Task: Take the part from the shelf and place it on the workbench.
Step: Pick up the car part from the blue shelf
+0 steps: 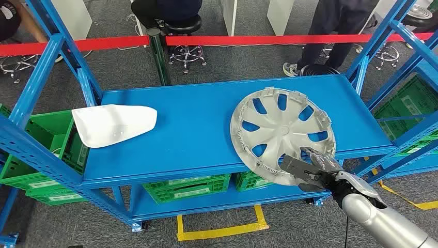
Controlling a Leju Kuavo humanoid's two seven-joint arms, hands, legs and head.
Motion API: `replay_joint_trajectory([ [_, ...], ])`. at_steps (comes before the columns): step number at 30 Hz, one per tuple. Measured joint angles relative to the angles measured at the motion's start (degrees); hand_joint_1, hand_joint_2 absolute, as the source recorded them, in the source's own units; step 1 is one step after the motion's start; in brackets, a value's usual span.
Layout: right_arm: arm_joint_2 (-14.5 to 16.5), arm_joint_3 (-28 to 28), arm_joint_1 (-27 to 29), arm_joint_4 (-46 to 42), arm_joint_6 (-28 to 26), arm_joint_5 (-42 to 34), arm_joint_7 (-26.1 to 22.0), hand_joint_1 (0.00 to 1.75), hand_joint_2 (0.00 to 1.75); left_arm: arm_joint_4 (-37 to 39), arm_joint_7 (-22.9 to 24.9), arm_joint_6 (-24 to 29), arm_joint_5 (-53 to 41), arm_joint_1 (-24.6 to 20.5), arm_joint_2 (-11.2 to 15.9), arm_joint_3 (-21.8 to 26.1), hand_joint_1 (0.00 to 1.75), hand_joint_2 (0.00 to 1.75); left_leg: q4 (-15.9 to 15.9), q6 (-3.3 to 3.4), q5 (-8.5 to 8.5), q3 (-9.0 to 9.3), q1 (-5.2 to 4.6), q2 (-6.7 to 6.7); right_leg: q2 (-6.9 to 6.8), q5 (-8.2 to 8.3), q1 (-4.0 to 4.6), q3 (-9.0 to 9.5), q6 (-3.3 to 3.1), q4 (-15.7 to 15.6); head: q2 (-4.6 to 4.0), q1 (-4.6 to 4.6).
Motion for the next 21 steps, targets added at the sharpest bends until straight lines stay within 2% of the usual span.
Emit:
replay_joint_trajectory([
  [5, -1.3, -1.8, 1.8, -1.7, -1.9, -1.1, 0.9, 1.75, 1.75, 0.0, -0.2, 0.4, 0.2, 0.3, 0.2, 0.4, 0.0, 0.0, 0.0, 0.0, 0.0, 0.0, 0.0, 0.07, 0.01, 0.0, 0.0, -0.02, 0.0, 0.0, 0.0, -0.02],
  [7, -1.9, -3.1, 3.4, -2.7, -3.2, -1.9, 1.0, 1.58, 1.75, 0.0, -0.4, 0.7, 0.4, 0.5, 0.3, 0.8, 0.0, 0.0, 0.0, 0.0, 0.0, -0.03, -0.01, 0.05, -0.03, 0.0, 0.0, -0.02, 0.01, 0.0, 0.0, 0.02],
  [9, -2.4, -4.7, 5.3, -3.8, -4.5, -2.2, 0.8, 1.27, 1.75, 0.0, -0.6, 0.9, 0.6, 0.9, 0.4, 1.3, 0.0, 0.0, 0.0, 0.0, 0.0, -0.06, -0.02, 0.1, -0.03, 0.0, -0.01, 0.03, 0.01, 0.0, 0.0, 0.04],
  [10, -2.5, -5.6, 6.2, -4.4, -5.2, -2.0, 0.7, 1.17, 1.75, 0.0, -0.7, 1.0, 0.6, 1.1, 0.5, 1.5, 0.0, 0.0, 0.0, 0.0, -0.01, -0.07, -0.02, 0.15, -0.01, 0.0, 0.0, 0.05, 0.01, 0.0, 0.0, 0.06],
  [14, -2.4, -8.2, 9.3, -6.7, -7.6, -1.1, -0.7, 0.95, 1.75, 0.0, -1.1, 1.2, 0.6, 1.3, 0.7, 2.1, 0.0, 0.0, 0.0, 0.0, -0.02, -0.07, -0.01, 0.33, 0.06, 0.0, 0.01, 0.05, 0.01, 0.0, 0.0, 0.0],
  [15, -2.3, -8.6, 9.9, -7.2, -8.0, -0.9, -1.0, 1.09, 1.75, 0.0, -1.1, 1.2, 0.6, 1.4, 0.7, 2.3, 0.0, 0.0, 0.0, 0.01, -0.02, -0.07, -0.01, 0.35, 0.06, 0.0, 0.01, 0.04, 0.01, 0.0, 0.0, -0.01],
  [18, -1.9, -9.6, 11.2, -8.5, -8.7, -0.2, -1.5, 1.73, 1.75, 0.0, -1.1, 1.3, 0.6, 1.5, 0.7, 2.8, 0.0, 0.0, 0.0, 0.01, -0.03, -0.07, 0.0, 0.45, 0.11, 0.0, 0.01, 0.0, 0.01, 0.0, 0.0, -0.03],
  [21, -1.3, -10.3, 12.6, -10.0, -11.3, 1.7, -3.1, 1.75, 1.75, 0.0, -1.3, 1.3, 0.6, 1.5, 0.6, 3.1, 0.0, 0.0, 0.0, 0.01, -0.03, -0.07, 0.0, 0.5, 0.15, 0.0, 0.02, -0.01, 0.0, 0.0, 0.0, -0.03],
])
